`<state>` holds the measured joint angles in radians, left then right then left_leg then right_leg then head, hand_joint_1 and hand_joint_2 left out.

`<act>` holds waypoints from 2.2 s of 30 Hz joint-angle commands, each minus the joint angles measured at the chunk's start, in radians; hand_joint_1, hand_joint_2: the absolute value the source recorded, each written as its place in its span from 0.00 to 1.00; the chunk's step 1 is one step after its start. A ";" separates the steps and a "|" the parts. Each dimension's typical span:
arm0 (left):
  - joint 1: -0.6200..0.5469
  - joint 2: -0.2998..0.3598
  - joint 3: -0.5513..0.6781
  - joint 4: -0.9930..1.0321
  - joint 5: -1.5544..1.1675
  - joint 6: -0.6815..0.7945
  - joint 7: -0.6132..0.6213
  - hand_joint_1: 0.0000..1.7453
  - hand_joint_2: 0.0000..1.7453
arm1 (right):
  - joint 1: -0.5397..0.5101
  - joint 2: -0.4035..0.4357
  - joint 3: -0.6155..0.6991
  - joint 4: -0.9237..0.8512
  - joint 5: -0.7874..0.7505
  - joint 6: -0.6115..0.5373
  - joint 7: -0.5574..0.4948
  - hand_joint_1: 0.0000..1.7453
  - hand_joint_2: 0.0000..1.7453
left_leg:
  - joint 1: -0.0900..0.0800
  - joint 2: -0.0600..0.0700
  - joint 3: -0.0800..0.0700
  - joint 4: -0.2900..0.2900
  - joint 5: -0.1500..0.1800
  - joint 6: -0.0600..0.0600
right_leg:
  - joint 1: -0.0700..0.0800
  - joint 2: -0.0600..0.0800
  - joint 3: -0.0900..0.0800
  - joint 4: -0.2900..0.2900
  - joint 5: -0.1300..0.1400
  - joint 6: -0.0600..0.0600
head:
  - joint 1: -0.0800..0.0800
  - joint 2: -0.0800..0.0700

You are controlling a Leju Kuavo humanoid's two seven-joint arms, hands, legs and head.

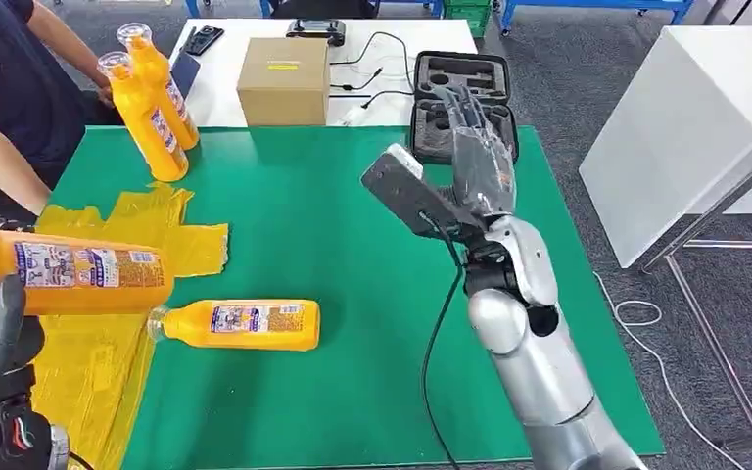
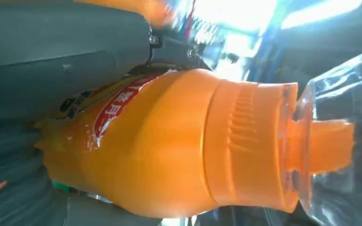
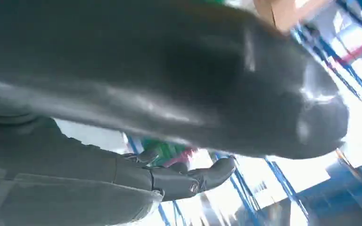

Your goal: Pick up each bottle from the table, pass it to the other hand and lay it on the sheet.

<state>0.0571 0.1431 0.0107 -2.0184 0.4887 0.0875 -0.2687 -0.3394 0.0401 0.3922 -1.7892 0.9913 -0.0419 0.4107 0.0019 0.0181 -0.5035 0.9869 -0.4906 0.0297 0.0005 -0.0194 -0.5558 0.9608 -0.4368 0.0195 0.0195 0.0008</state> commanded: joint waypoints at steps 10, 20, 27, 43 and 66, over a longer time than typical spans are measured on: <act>-0.097 0.158 -0.067 0.359 -1.403 0.363 0.122 1.00 1.00 | 0.360 -0.102 0.098 -0.177 -0.091 -0.091 -0.091 0.00 0.00 | -0.003 -0.005 -0.001 -0.003 0.002 -0.003 | -0.003 -0.002 -0.002 -0.001 0.001 -0.001 | 0.000 0.000; -0.103 0.116 -0.132 0.546 -1.679 0.393 0.266 1.00 1.00 | 0.356 -0.166 0.157 -0.177 -0.153 -0.086 -0.109 0.00 0.00 | -0.004 -0.001 -0.002 -0.003 0.004 -0.001 | -0.003 0.000 -0.003 0.000 0.003 -0.002 | 0.000 0.000; -0.112 0.110 -0.135 0.556 -1.683 0.391 0.268 1.00 1.00 | 0.359 -0.172 0.156 -0.187 -0.156 -0.083 -0.107 0.00 0.00 | -0.004 -0.002 -0.003 -0.002 0.004 -0.002 | -0.002 0.000 -0.004 0.000 0.003 -0.002 | 0.000 0.000; -0.341 0.004 -0.210 0.849 -1.774 0.313 0.317 1.00 1.00 | 0.333 -0.196 0.195 -0.212 -0.185 -0.071 -0.104 0.00 0.00 | -0.005 -0.007 -0.003 -0.002 0.005 -0.002 | -0.003 -0.004 -0.003 0.000 0.003 -0.002 | 0.000 0.000; -0.123 0.032 -0.221 0.655 -1.828 0.345 0.322 0.00 0.00 | 0.382 -0.211 0.171 -0.120 -0.197 -0.103 -0.128 0.00 0.00 | -0.006 -0.002 -0.005 -0.001 0.005 0.000 | -0.002 0.000 -0.005 0.000 0.005 0.000 | -0.001 0.000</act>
<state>-0.0211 0.1747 -0.1694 -1.3890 -1.3097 0.4612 0.0443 0.0395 -0.1499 0.5585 -1.9741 0.8041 -0.1335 0.2872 -0.0049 0.0194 -0.5105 0.9866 -0.4856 0.0319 -0.0017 -0.0191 -0.5634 0.9612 -0.4321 0.0197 0.0187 0.0008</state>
